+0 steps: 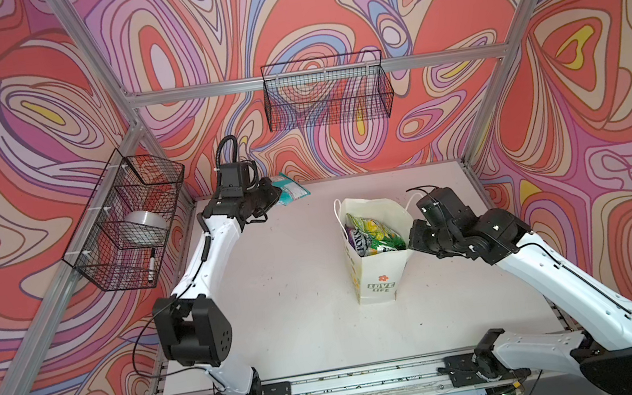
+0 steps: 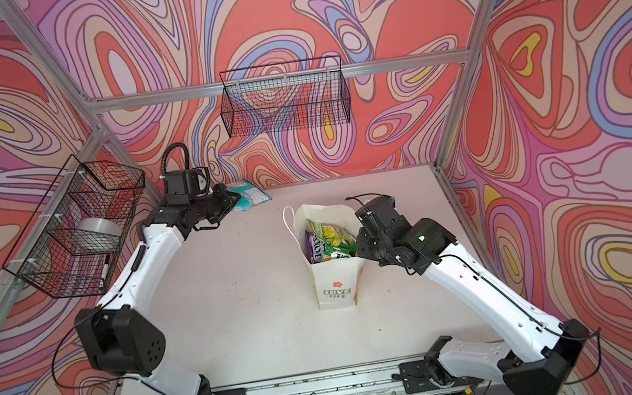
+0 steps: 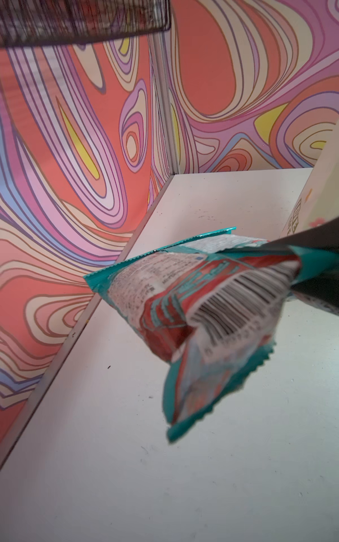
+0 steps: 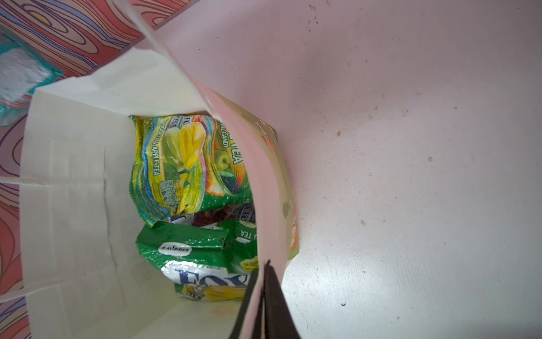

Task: Place the snacks into the paper bag
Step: Pick up the snack from the top-center of the table, then place the snack in the paper bag.

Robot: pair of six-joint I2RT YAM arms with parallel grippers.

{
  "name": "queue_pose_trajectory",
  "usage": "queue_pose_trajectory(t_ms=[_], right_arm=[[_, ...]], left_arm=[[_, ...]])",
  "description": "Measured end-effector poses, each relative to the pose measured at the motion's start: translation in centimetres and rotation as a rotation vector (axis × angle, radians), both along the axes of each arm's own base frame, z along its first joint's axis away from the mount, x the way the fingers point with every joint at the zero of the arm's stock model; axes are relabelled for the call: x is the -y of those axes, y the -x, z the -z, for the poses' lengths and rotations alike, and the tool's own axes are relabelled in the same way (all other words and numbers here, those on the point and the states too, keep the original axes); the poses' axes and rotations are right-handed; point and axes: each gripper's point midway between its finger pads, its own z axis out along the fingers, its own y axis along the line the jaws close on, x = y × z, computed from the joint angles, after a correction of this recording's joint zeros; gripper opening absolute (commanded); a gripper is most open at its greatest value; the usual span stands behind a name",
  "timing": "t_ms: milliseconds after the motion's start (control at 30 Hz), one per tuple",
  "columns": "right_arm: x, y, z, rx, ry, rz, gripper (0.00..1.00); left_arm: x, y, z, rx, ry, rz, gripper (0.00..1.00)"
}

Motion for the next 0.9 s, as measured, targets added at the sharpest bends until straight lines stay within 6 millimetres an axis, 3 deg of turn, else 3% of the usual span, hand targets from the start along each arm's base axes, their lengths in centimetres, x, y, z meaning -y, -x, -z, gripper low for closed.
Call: queue_pose_trajectory(t_ms=[167,267,333,433,633,733,900], right_arm=[[0.0,-0.1,0.0,0.002,0.016,-0.012,0.0],[0.1,-0.2,0.0,0.005,0.026,-0.017,0.0],[0.1,-0.2,0.0,0.007,0.031,-0.019,0.0],[0.1,-0.3,0.0,0.008,0.037,-0.023,0.0],[0.0,-0.5,-0.1,0.009,0.039,-0.027,0.0],[-0.1,-0.5,-0.1,0.008,0.036,-0.029,0.0],[-0.2,-0.5,-0.1,0.007,0.036,-0.03,0.0]], left_arm=[[-1.1,4.5,-8.0,0.191,-0.025,-0.004,0.0],[-0.9,7.2,-11.2,0.28,-0.048,0.02,0.0],[0.4,8.9,-12.8,0.323,-0.072,0.065,0.0],[4.1,11.3,-14.6,0.385,-0.113,0.187,0.0],[11.6,16.2,-16.0,0.494,-0.206,0.429,0.0],[14.5,17.7,-14.8,0.509,-0.264,0.529,0.0],[18.0,17.7,-12.2,0.481,-0.375,0.641,0.0]])
